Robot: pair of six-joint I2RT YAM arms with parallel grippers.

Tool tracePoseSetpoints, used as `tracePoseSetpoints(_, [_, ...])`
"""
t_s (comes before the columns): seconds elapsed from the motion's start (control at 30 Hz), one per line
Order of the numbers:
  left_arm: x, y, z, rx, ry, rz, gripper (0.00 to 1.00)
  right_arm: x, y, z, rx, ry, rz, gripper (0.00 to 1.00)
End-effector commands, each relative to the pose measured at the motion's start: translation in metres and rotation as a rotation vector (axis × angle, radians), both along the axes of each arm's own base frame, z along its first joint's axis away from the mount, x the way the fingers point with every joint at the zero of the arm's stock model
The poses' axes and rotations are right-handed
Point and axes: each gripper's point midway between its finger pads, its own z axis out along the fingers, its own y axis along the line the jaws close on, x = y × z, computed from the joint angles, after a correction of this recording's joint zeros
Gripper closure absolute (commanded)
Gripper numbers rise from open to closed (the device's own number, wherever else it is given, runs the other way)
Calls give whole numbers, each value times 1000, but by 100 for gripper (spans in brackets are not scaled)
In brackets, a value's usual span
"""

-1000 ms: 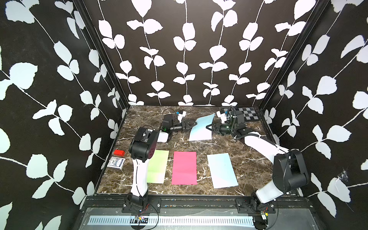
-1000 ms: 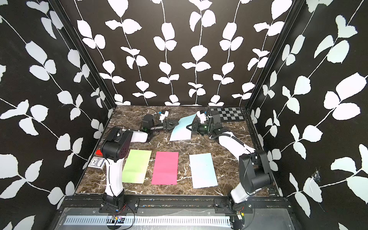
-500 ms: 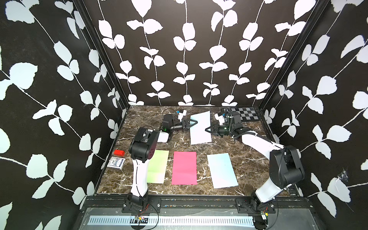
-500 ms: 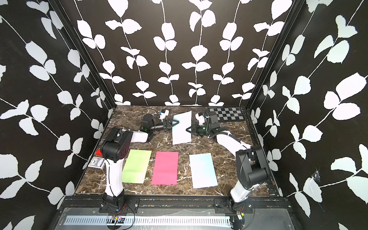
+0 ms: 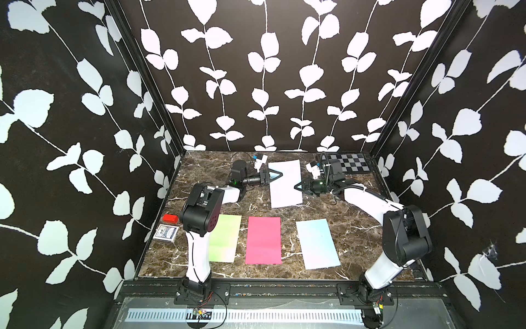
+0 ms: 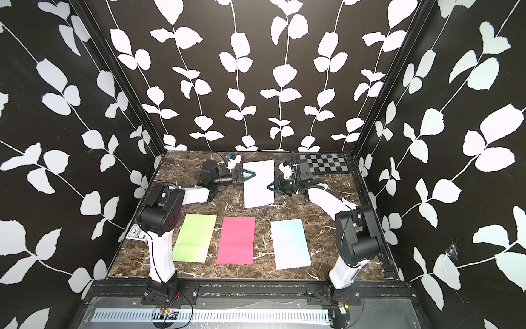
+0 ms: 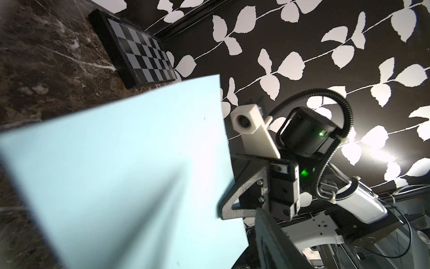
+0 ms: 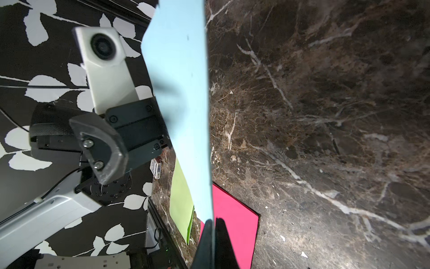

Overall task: Sort the scattered colored papers by color
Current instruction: Place the colored paper.

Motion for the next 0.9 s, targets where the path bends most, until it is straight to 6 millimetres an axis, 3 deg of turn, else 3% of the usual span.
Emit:
tracePoseSetpoints(0.0, [-17,2,13,31,-53,-40,41,6,1,13,-11,-55,26,100])
tracePoseSetpoints(0.17, [-25,4,13,59,-66,-58,45,6,1,14,-19,-64,28,100])
tracePoseSetpoints(0.47, [-30,4,15,72,-68,-77,67,2,0,14,-35,-66,51,100])
tracePoseSetpoints(0.87, [-33,6,13,90,-66,-83,74,-1,-1,18,-35,-77,55,100])
